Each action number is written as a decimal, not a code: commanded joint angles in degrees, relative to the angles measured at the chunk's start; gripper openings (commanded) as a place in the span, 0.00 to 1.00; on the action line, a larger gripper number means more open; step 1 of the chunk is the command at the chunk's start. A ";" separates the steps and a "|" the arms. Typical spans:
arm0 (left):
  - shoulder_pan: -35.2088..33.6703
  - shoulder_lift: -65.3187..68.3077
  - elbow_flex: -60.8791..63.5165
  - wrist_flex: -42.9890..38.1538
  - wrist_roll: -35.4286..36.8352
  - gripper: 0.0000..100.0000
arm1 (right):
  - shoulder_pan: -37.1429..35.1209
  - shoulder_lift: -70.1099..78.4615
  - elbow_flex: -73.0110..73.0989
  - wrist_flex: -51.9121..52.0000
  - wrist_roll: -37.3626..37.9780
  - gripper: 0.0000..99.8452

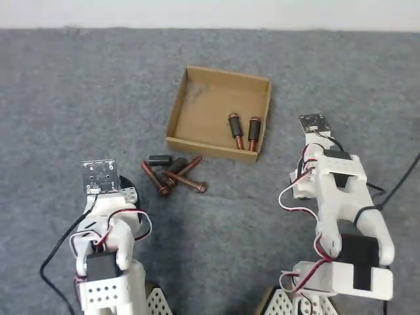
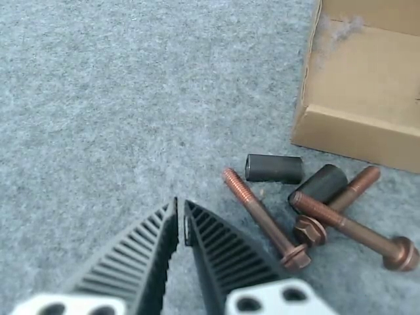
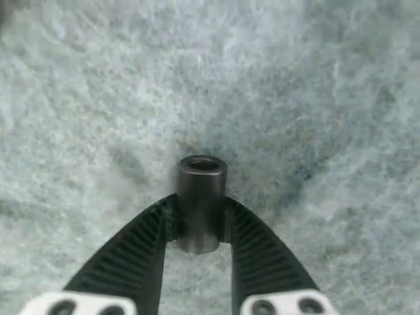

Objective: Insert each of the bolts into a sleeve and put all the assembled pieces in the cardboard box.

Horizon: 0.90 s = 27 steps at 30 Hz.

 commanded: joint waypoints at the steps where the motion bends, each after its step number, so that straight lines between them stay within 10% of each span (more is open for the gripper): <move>1: -0.26 -0.44 -0.92 -0.18 -0.70 0.01 | -0.31 0.13 -2.99 -0.13 -0.18 0.01; 12: -0.09 -0.44 -3.30 1.49 -0.26 0.01 | 1.71 0.22 -2.73 -0.22 -0.62 0.01; 27: 0.00 19.34 -37.32 16.00 -4.22 0.01 | 1.71 0.22 -2.73 -0.22 -0.62 0.01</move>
